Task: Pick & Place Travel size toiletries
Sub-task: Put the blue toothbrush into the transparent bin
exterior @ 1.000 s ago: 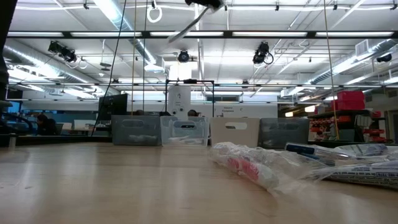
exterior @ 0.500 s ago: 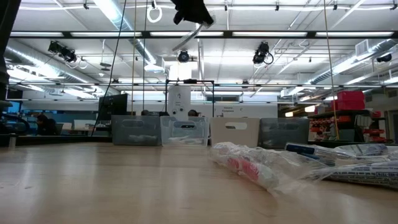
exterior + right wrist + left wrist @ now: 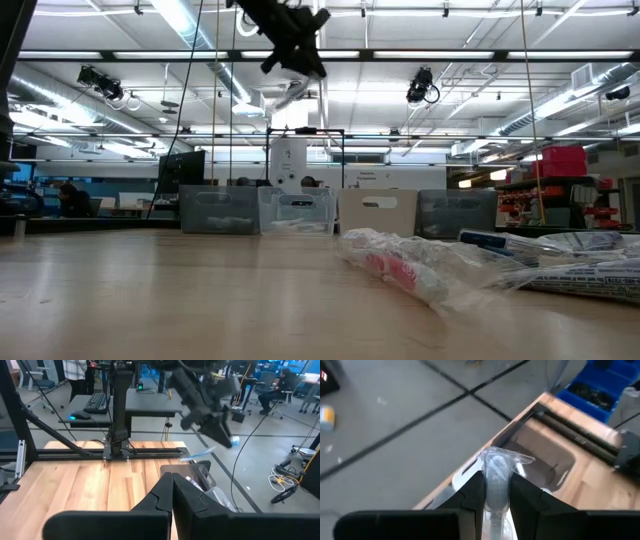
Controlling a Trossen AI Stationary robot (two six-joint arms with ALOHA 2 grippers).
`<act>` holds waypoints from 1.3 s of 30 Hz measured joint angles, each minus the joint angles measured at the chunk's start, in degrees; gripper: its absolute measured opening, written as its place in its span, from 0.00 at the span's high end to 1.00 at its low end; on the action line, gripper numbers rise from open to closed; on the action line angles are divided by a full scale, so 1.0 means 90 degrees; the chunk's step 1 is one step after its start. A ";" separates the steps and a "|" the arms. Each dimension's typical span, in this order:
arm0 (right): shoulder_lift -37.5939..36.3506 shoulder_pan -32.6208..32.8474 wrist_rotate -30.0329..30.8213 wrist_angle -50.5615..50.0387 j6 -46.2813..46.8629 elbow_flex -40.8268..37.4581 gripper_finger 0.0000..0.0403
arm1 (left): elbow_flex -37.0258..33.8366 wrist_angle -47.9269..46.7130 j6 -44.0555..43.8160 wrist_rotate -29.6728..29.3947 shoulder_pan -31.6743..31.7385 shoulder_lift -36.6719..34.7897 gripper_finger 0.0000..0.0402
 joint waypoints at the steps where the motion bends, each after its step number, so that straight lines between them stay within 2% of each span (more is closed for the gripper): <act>1: 0.0028 0.0000 0.0000 -0.0001 0.0000 0.0000 0.99 | -0.0117 0.0048 -0.0073 0.0002 0.0051 0.0004 0.81; 7: 0.0207 0.0000 -0.0001 -0.0018 0.0000 0.0000 0.99 | -0.0988 0.0769 -0.0430 -0.0007 0.0231 0.0001 0.82; 12: 0.0316 0.0000 0.0000 -0.0019 -0.0030 0.0000 0.99 | -0.1837 0.1987 -0.0891 -0.0045 0.0270 -0.0009 0.81; 18: 0.0360 0.0000 0.0107 -0.0022 -0.0047 0.0000 0.99 | -0.2701 0.2682 -0.1012 -0.0597 0.0270 -0.0008 0.82; 29: 0.0357 -0.0009 0.0432 -0.0017 -0.0100 0.0000 0.99 | -0.3301 0.3557 -0.0957 -0.0819 0.0370 -0.0012 0.82; 39: 0.0357 -0.0009 0.0432 -0.0016 -0.0115 0.0000 0.99 | -0.3996 0.4312 -0.1406 -0.0665 0.0362 -0.0008 0.80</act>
